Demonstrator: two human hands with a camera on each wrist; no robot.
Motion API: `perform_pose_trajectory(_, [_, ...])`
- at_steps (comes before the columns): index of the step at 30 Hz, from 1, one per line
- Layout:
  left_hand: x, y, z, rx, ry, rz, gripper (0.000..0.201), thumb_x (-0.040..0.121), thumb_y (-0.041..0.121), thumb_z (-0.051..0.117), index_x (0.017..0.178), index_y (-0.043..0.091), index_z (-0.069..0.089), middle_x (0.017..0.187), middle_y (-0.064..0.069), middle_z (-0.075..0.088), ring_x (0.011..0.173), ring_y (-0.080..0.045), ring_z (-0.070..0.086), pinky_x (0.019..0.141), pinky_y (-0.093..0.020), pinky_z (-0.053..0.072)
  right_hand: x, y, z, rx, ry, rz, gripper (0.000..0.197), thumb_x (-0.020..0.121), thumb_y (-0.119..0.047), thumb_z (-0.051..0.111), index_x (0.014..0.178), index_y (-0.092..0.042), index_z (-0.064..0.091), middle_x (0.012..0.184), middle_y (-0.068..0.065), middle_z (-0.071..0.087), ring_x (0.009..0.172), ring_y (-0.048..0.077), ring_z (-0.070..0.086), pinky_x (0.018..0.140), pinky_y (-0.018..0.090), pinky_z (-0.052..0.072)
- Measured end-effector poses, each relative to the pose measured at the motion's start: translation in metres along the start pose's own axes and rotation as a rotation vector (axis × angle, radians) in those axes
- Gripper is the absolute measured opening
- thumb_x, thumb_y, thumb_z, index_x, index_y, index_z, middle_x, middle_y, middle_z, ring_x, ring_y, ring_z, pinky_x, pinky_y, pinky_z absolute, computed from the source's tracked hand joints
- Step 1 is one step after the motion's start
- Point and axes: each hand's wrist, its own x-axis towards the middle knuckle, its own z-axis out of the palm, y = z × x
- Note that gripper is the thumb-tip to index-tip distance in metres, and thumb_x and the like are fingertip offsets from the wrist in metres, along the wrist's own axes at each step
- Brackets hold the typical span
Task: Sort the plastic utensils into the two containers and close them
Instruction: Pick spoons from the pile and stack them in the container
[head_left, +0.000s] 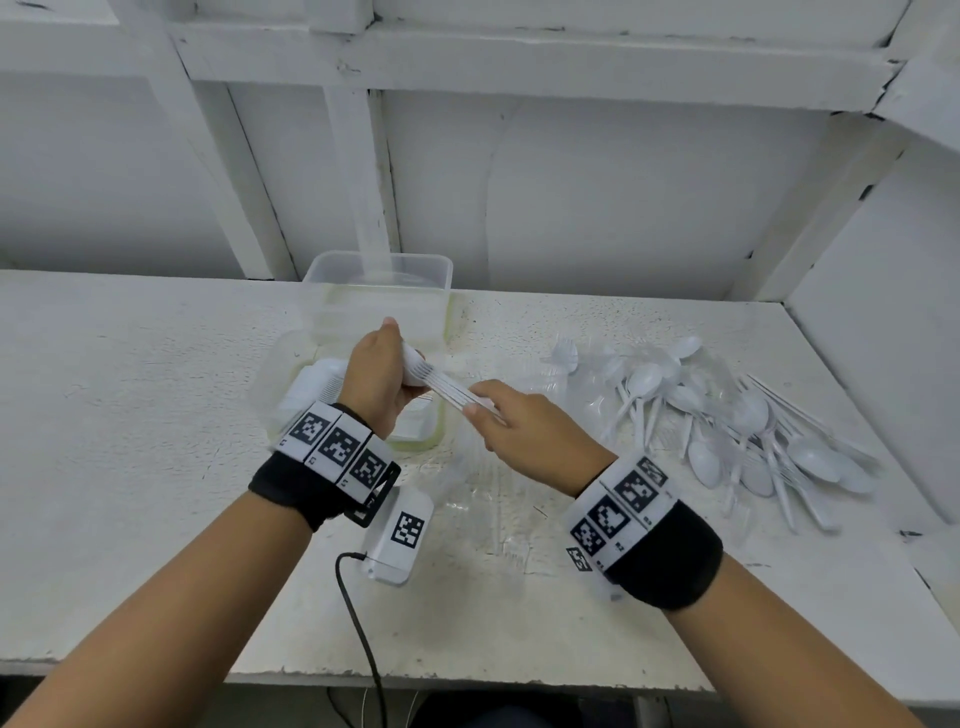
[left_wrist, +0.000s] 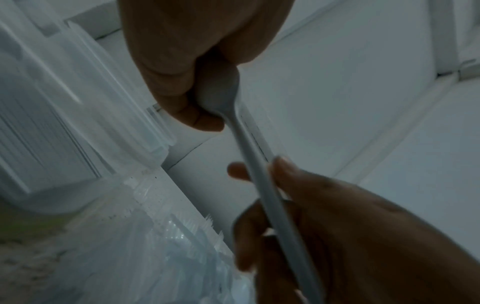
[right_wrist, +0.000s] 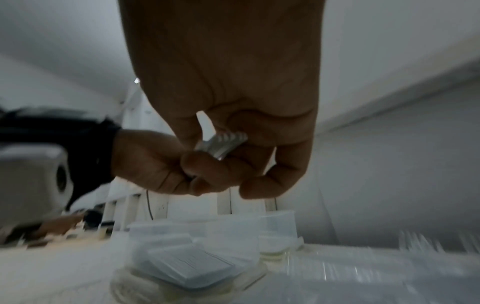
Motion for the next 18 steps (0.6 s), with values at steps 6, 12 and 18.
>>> perform_pose_trajectory(6, [0.007,0.003,-0.006,-0.064,0.023,-0.033,0.033,0.102,0.027,0.03,0.074,0.011,0.04,0.067,-0.007,0.044,0.058,-0.015,0.046,0.059,-0.03,0.047,0.022,-0.007,0.014,-0.302,0.162,-0.144,0.039,0.1,-0.037,0.032,0.133,-0.018,0.039,0.112,0.004,0.059,0.094,0.024,0.058,0.069,0.032,0.04])
perform_pose_trajectory(12, [0.019,0.01,-0.025,0.047,-0.05,-0.042,0.036,0.101,0.035,0.031,0.083,0.01,0.049,0.077,-0.01,0.058,0.071,-0.02,0.059,0.071,-0.035,0.054,0.045,-0.01,0.018,-0.139,0.148,-0.127,0.031,0.1,-0.025,0.038,0.125,-0.011,0.048,0.105,0.009,0.061,0.088,0.023,0.055,0.07,0.031,0.038])
perform_pose_trajectory(18, [0.054,0.034,-0.065,0.709,-0.052,0.25,0.034,0.101,0.033,0.032,0.108,0.011,0.056,0.097,-0.005,0.063,0.088,-0.02,0.058,0.08,-0.034,0.044,0.06,-0.002,-0.001,-0.024,0.201,-0.093,0.029,0.098,-0.023,0.044,0.122,-0.01,0.054,0.096,0.007,0.062,0.079,0.017,0.052,0.07,0.031,0.041])
